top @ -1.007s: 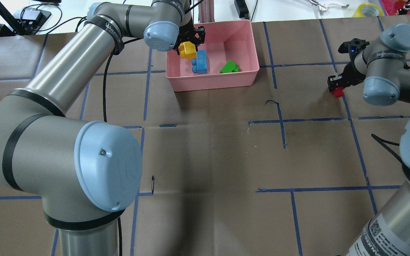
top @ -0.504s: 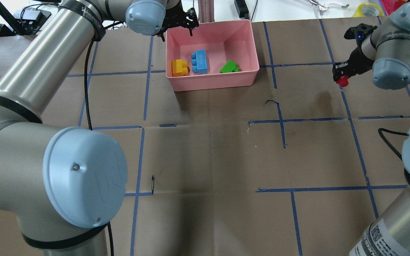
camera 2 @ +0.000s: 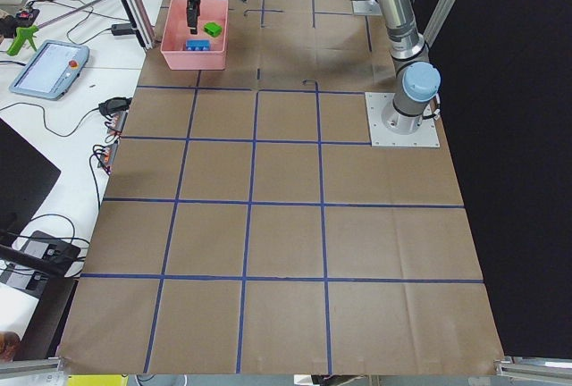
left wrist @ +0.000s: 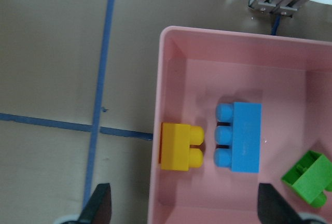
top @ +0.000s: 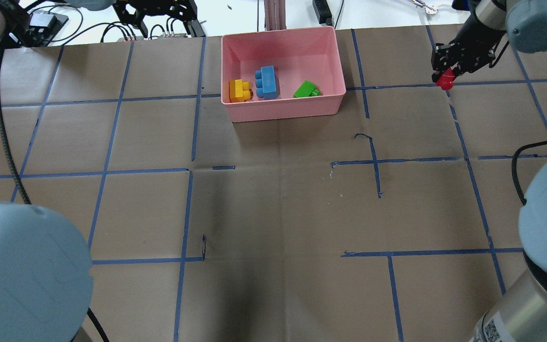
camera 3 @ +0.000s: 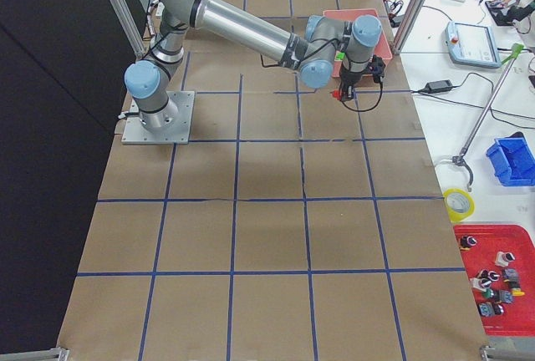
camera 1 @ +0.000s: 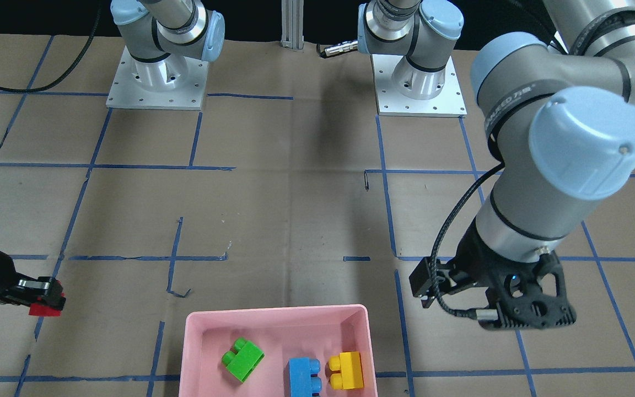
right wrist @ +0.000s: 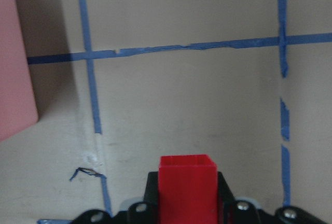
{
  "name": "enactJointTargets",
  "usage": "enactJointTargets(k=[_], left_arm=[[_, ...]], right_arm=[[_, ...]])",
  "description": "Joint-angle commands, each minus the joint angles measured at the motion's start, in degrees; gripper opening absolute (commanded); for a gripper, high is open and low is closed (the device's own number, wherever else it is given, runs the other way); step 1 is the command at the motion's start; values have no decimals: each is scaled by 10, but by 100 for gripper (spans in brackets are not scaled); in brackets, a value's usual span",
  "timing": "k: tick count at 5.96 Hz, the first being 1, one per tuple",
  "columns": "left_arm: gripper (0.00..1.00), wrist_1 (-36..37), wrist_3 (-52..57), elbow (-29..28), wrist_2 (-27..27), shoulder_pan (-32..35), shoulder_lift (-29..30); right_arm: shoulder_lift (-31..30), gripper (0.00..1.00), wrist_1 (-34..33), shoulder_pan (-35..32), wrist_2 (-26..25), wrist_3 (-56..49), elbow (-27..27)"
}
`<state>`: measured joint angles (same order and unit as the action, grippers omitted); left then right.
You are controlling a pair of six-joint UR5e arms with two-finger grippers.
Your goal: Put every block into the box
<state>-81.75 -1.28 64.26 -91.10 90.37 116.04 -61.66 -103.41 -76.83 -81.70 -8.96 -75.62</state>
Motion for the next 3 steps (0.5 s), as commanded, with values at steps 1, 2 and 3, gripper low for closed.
enactJointTargets(k=[1,2,3], left_arm=[[99,4,36,127,5,-16,-115],[99,4,72,167,4,-19,-165],[99,-2,75,190,7,-20,-198]], right_arm=[[7,6,17,-74,99,133,42],[26,5,-46,-103,135,207,42],[62,6,-149,-133,135,239,42]])
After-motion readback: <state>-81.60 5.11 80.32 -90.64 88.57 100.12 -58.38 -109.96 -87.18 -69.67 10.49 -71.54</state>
